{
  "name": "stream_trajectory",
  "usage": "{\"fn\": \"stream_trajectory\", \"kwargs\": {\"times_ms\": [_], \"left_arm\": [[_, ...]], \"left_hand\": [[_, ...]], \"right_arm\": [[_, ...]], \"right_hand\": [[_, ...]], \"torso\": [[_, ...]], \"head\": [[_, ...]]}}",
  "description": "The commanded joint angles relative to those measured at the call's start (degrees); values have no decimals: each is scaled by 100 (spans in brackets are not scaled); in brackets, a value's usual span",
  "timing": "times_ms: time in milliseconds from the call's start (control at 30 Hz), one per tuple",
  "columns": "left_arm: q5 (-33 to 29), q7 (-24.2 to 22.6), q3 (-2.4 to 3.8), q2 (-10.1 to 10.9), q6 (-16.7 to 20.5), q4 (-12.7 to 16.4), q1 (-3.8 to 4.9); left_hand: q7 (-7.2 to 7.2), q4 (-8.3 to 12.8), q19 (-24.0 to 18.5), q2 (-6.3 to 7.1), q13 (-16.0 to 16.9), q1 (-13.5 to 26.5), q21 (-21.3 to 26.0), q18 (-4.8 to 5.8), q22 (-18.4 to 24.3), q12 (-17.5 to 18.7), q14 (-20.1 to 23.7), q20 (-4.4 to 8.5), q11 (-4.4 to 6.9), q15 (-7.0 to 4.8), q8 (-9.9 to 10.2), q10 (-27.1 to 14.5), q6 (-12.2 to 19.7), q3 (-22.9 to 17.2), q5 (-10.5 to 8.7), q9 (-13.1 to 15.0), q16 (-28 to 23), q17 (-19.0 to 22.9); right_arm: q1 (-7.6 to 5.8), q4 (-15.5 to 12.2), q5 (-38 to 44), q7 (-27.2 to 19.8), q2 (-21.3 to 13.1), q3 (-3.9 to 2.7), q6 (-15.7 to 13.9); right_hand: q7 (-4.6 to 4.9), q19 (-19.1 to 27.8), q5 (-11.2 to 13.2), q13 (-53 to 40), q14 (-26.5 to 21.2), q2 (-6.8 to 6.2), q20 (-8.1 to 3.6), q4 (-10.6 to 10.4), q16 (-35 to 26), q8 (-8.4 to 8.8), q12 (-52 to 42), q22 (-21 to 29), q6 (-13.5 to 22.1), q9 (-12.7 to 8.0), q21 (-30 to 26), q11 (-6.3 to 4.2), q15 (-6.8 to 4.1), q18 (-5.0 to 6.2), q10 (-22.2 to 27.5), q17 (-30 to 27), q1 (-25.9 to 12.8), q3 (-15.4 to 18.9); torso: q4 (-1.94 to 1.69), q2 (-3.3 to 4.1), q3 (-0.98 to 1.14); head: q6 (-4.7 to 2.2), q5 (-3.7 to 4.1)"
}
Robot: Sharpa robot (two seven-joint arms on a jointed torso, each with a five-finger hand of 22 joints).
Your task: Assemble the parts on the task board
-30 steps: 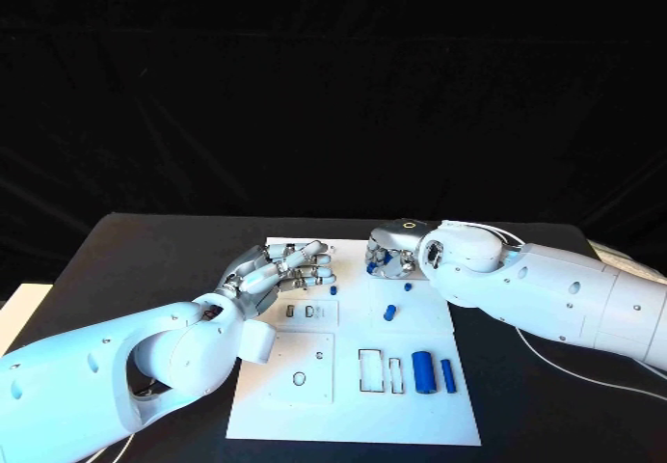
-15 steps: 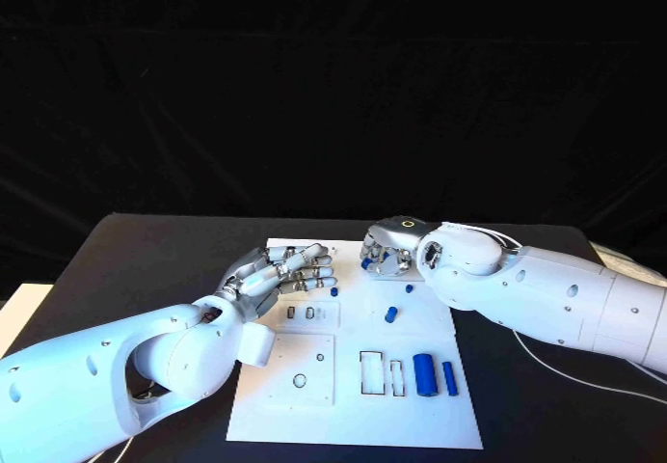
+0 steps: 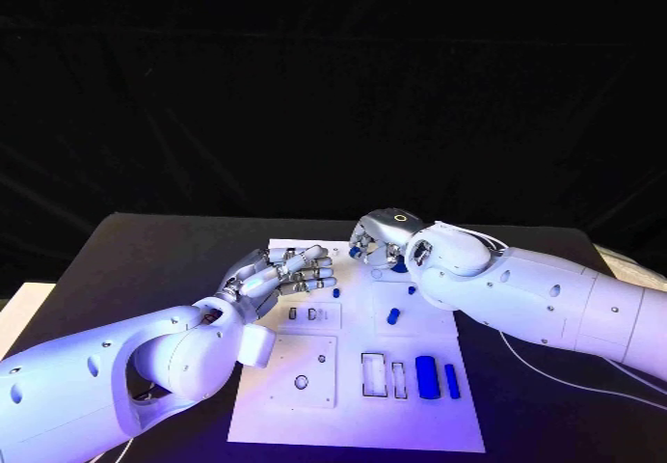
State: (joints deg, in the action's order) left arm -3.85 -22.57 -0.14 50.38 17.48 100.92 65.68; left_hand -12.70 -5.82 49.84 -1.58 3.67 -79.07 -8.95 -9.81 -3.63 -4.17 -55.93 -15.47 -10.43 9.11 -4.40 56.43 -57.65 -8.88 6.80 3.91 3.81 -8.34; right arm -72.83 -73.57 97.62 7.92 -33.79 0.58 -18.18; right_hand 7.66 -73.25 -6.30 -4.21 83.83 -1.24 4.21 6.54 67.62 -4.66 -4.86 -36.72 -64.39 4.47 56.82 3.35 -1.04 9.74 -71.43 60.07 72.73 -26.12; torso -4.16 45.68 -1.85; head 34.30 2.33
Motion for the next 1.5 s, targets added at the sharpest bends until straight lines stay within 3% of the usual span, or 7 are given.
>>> {"fn": "stream_trajectory", "kwargs": {"times_ms": [33,867,1500], "left_arm": [[-7,-81,4,-10,-93,5,7],[-8,-59,4,0,-74,68,7],[-8,-47,4,10,-59,100,8]], "left_hand": [[-8,26,-36,-30,-9,16,40,-65,2,30,33,-4,-24,17,18,19,-45,-11,26,-7,-25,10],[-25,32,1,-26,-10,26,29,-75,-12,45,31,-5,-33,14,36,10,-36,-19,24,-10,-23,42],[-30,33,9,-24,-11,28,27,-76,-14,48,32,-6,-35,15,40,7,-33,-20,24,-11,-23,49]], "right_arm": [[-4,89,1,128,95,-4,-263],[-2,647,-33,208,666,-6,-119],[4,798,51,308,842,-1,125]], "right_hand": [[-16,53,29,-5,188,24,2,-27,34,-17,-20,-8,-40,6,13,12,-37,-60,-44,4,-1,-26],[-14,53,41,0,191,20,2,-49,57,-8,-8,-45,-33,5,50,14,-37,-64,-34,27,-13,-48],[-6,69,65,5,188,-2,5,-67,60,7,7,-44,-13,1,61,22,-32,-63,-18,23,-30,-60]], "torso": [[-4,7,-6],[-23,30,-8],[-34,36,-20]], "head": [[-4,10],[-59,-39],[-36,-39]]}}
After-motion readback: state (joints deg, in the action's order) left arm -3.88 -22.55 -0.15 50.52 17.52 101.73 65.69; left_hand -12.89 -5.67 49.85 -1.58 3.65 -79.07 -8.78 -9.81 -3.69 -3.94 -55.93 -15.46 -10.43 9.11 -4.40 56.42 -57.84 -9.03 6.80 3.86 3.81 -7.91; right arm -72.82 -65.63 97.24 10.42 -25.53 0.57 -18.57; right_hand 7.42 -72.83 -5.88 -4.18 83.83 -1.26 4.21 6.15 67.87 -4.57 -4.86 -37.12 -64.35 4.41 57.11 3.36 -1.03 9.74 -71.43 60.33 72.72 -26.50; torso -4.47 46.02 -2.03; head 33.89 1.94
